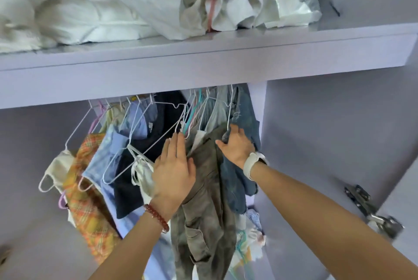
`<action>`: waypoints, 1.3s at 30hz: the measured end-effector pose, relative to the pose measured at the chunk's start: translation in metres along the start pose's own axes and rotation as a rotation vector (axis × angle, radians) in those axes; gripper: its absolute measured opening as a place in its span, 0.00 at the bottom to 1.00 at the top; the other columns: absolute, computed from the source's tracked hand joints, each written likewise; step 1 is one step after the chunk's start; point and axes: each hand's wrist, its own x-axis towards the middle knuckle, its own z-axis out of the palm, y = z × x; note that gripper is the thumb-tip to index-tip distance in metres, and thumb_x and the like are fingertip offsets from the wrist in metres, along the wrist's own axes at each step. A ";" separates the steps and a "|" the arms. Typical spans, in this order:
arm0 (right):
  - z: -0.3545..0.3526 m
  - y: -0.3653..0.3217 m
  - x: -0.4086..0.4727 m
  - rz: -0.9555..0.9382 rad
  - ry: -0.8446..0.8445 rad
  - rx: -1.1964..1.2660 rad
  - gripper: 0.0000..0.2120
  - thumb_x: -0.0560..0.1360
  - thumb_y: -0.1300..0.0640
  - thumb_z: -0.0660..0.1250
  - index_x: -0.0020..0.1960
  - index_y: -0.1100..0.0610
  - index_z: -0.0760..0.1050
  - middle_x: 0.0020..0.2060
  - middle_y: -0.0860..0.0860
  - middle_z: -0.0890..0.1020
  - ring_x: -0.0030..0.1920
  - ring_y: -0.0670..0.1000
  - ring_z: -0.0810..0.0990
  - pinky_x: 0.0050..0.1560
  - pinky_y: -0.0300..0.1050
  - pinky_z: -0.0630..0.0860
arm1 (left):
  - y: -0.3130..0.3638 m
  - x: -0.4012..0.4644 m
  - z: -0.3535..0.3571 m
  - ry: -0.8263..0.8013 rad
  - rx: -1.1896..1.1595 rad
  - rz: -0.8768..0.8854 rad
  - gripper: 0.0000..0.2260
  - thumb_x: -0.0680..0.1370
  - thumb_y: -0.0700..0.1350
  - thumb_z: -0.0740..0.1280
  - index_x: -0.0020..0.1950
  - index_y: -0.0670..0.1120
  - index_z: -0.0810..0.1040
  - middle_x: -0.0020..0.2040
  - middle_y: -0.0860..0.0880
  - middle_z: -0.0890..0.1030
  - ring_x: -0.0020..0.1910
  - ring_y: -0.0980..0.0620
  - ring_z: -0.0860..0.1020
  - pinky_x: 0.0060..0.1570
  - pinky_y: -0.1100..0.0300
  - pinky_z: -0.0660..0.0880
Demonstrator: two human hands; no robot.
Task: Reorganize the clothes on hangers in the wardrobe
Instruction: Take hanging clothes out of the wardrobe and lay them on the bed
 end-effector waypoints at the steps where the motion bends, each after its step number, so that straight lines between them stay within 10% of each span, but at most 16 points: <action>1: 0.002 0.000 0.003 0.000 -0.005 -0.043 0.26 0.77 0.51 0.61 0.69 0.62 0.57 0.64 0.60 0.69 0.61 0.63 0.71 0.54 0.54 0.71 | 0.002 -0.001 0.001 -0.005 0.001 -0.005 0.29 0.77 0.46 0.60 0.74 0.40 0.54 0.73 0.44 0.61 0.73 0.47 0.59 0.67 0.51 0.64; 8: -0.030 0.047 0.014 0.177 0.163 0.047 0.17 0.74 0.64 0.56 0.62 0.63 0.63 0.56 0.65 0.75 0.55 0.67 0.74 0.51 0.55 0.71 | 0.007 -0.004 0.007 0.009 -0.064 -0.028 0.28 0.75 0.43 0.63 0.73 0.39 0.59 0.71 0.42 0.66 0.70 0.46 0.65 0.60 0.49 0.71; 14: -0.061 0.064 0.025 0.199 0.406 0.182 0.14 0.73 0.65 0.55 0.59 0.61 0.67 0.50 0.66 0.77 0.51 0.68 0.75 0.46 0.52 0.70 | 0.014 -0.004 0.007 0.053 -0.160 -0.057 0.23 0.71 0.30 0.64 0.67 0.38 0.70 0.65 0.41 0.74 0.39 0.36 0.80 0.33 0.50 0.76; 32: -0.077 0.096 -0.001 0.163 0.517 0.061 0.14 0.78 0.62 0.54 0.61 0.60 0.71 0.50 0.67 0.79 0.52 0.69 0.74 0.50 0.55 0.70 | 0.015 0.000 0.009 0.127 -0.374 -0.063 0.23 0.73 0.28 0.57 0.69 0.37 0.66 0.65 0.38 0.72 0.62 0.39 0.73 0.61 0.48 0.71; 39: -0.094 0.091 -0.024 0.112 0.535 0.070 0.13 0.77 0.61 0.54 0.59 0.59 0.71 0.48 0.65 0.80 0.51 0.69 0.75 0.50 0.54 0.70 | 0.054 -0.010 0.024 -0.056 0.110 0.018 0.32 0.77 0.52 0.57 0.74 0.38 0.50 0.75 0.35 0.48 0.74 0.36 0.42 0.65 0.34 0.36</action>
